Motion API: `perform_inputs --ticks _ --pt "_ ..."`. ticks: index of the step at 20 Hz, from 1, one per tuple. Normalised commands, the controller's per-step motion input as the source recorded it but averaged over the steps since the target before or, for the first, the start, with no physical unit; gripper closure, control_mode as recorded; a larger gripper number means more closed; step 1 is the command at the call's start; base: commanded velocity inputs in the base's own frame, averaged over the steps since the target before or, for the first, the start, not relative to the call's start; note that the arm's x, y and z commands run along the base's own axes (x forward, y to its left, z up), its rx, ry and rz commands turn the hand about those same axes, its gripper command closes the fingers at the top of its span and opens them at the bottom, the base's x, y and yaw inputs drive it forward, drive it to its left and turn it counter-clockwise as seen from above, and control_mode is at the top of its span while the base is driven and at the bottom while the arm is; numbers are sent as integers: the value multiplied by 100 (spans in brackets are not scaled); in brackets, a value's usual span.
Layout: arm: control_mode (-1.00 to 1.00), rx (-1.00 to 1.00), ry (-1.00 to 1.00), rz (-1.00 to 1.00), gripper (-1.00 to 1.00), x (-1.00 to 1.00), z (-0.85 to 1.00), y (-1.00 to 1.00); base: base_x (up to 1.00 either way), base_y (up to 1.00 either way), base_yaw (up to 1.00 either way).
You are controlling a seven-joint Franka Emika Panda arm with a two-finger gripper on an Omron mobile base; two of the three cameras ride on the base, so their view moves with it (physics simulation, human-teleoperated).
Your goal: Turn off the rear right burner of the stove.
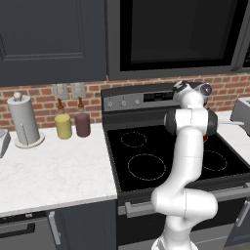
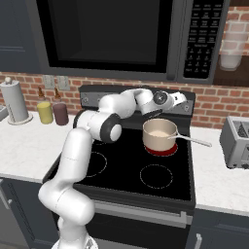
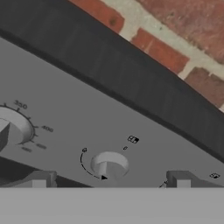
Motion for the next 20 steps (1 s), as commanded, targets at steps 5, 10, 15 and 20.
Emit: perform_inputs --ticks 5,10,15,20 --pt "-100 0 0 0 -100 8 -7 0 0 0 0" --pt "-100 0 0 0 -100 3 -15 0 0 0 0" --pt "-100 0 0 0 -100 0 -17 0 0 0 0" --pt "-100 0 0 0 -100 0 -2 0 0 0 0"
